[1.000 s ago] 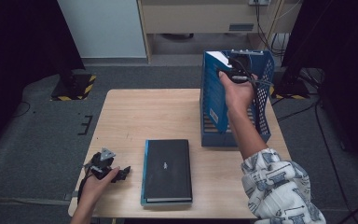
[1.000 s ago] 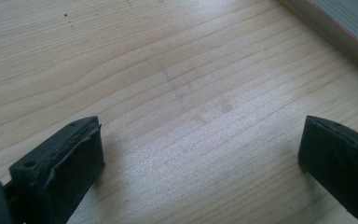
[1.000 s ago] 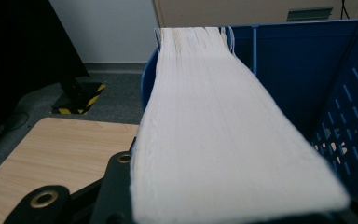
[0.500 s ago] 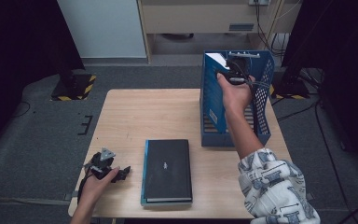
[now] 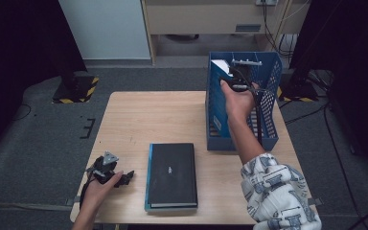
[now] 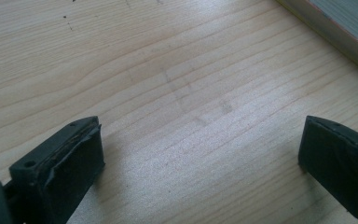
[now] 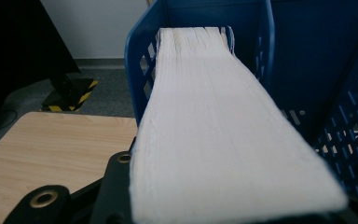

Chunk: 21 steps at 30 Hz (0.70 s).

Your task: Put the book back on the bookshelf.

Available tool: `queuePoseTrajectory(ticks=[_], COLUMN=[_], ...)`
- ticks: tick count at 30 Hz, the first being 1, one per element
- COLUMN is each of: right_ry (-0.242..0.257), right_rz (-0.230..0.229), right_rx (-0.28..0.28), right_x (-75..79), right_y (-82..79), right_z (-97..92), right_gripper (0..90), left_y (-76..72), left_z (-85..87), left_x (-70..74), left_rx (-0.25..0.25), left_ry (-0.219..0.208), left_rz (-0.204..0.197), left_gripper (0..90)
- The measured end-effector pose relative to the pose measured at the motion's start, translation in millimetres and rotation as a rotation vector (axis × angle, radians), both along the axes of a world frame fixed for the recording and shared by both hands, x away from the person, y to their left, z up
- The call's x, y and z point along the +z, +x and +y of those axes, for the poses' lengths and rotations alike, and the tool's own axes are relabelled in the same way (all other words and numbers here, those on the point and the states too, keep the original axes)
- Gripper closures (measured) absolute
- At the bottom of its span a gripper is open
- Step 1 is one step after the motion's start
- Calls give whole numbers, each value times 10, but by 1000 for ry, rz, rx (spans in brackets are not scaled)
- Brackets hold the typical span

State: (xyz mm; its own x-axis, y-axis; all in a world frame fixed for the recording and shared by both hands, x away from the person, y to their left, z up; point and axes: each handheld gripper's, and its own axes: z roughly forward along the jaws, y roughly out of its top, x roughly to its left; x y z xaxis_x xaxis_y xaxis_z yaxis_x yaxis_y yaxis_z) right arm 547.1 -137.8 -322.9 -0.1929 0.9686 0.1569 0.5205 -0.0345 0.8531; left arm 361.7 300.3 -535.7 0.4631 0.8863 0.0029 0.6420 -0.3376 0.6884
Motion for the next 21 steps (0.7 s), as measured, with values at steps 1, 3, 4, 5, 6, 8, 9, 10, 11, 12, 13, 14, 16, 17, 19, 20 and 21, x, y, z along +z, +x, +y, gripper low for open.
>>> queuePoseTrajectory(ticks=[1,3,4,5,6,8,9,10,11,12,13,14,16,17,19,20,21], right_ry=[-2,0,0,0,1,2,-1,-3,-3,-3,-3,-2,0,0,8,9,5], right_rz=[2,7,9,9,11,17,18,15,15,14,14,10,8,8,7,6,5], right_rx=[1,-4,-3,-3,-6,-7,-7,-6,-6,-10,-10,-13,-16,-16,-19,-21,-22], right_x=[-15,-46,-62,-62,-93,-118,-128,-132,-132,-128,-128,-125,-119,-119,-114,-114,-117], right_y=[3,6,7,7,9,12,13,13,13,12,12,15,18,18,30,34,39], right_z=[2,3,3,3,2,3,3,5,5,9,9,8,3,3,-6,-9,1], right_gripper=[606,606,606,606,606,606,606,606,606,606,606,606,606,606,606,606,606], left_y=[0,1,1,1,1,1,1,2,2,2,2,2,3,3,4,4,5], left_z=[0,0,-2,-2,-2,-2,-2,-2,-2,-2,-2,-2,-1,-1,-2,-2,-2], left_x=[0,0,0,0,0,0,0,0,0,0,0,0,0,0,0,0,0], left_rx=[0,0,1,1,1,1,1,1,1,1,1,0,0,0,0,0,-1], left_ry=[0,0,-2,-2,-2,-2,-2,-2,-2,-2,-2,-2,-2,-2,-2,-2,-2], left_rz=[0,1,0,0,0,0,0,0,0,0,0,0,0,0,0,0,0], left_gripper=[0,0,0,0,0,0,0,0,0,0,0,0,0,0,0,0,0])
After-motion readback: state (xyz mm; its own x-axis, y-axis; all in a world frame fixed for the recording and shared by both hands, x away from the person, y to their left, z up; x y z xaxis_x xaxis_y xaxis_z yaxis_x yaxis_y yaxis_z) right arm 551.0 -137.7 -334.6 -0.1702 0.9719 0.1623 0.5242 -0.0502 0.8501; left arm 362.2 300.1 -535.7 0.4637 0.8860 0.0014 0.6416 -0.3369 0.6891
